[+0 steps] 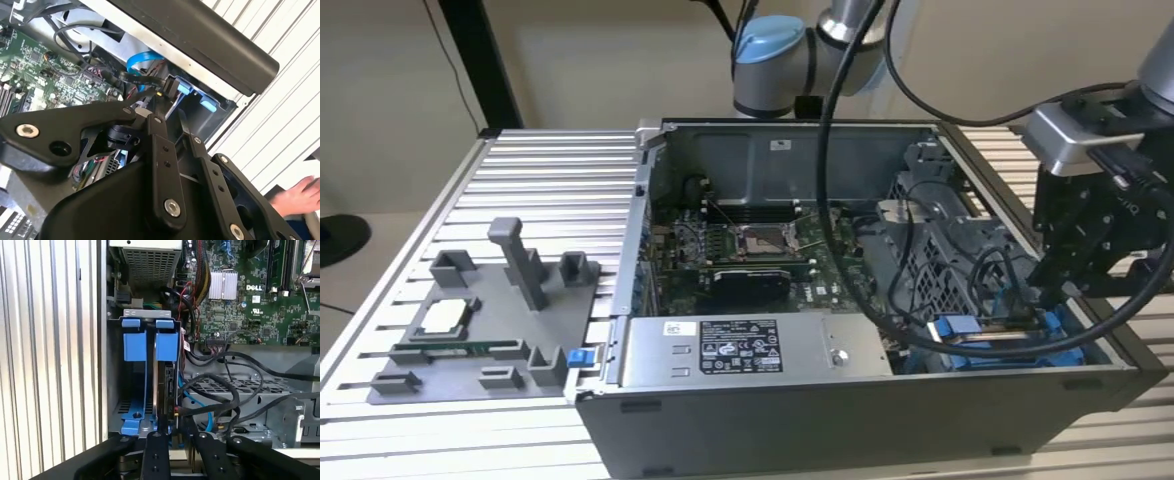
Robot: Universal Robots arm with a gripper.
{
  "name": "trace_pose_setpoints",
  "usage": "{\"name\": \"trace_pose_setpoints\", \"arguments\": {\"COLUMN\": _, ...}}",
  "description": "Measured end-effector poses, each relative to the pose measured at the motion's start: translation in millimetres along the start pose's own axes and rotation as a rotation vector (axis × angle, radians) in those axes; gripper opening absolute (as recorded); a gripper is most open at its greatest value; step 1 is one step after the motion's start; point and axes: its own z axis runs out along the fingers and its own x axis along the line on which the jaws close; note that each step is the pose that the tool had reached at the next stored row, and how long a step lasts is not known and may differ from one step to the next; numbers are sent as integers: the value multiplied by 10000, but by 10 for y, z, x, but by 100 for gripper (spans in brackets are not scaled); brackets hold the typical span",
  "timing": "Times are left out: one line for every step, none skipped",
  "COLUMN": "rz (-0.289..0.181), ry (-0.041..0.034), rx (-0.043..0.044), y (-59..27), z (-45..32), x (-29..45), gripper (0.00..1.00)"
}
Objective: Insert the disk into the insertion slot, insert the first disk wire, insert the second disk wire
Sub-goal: 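Insert the first disk wire, then insert the second disk wire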
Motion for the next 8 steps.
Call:
{"name": "trace_pose_setpoints", "arguments": {"rz": 4, "ry": 0, "rx": -91, "y": -31, "z": 1, "x": 0, "gripper": 100}}
{"name": "trace_pose_setpoints", "arguments": {"rz": 9, "ry": 0, "rx": -178, "y": -61, "z": 3, "x": 0, "gripper": 100}}
{"name": "trace_pose_setpoints", "arguments": {"rz": 14, "ry": 1, "rx": -266, "y": -91, "z": 3, "x": 0, "gripper": 100}}
{"name": "trace_pose_setpoints", "arguments": {"rz": 19, "ry": 1, "rx": -350, "y": -119, "z": 5, "x": -1, "gripper": 100}}
{"name": "trace_pose_setpoints", "arguments": {"rz": 24, "ry": 2, "rx": -431, "y": -145, "z": 5, "x": -1, "gripper": 100}}
{"name": "trace_pose_setpoints", "arguments": {"rz": 28, "ry": 1, "rx": -509, "y": -172, "z": 7, "x": -1, "gripper": 100}}
{"name": "trace_pose_setpoints", "arguments": {"rz": 32, "ry": 1, "rx": -593, "y": -199, "z": 8, "x": -1, "gripper": 100}}
{"name": "trace_pose_setpoints", "arguments": {"rz": 37, "ry": 3, "rx": -670, "y": -224, "z": 8, "x": -1, "gripper": 100}}
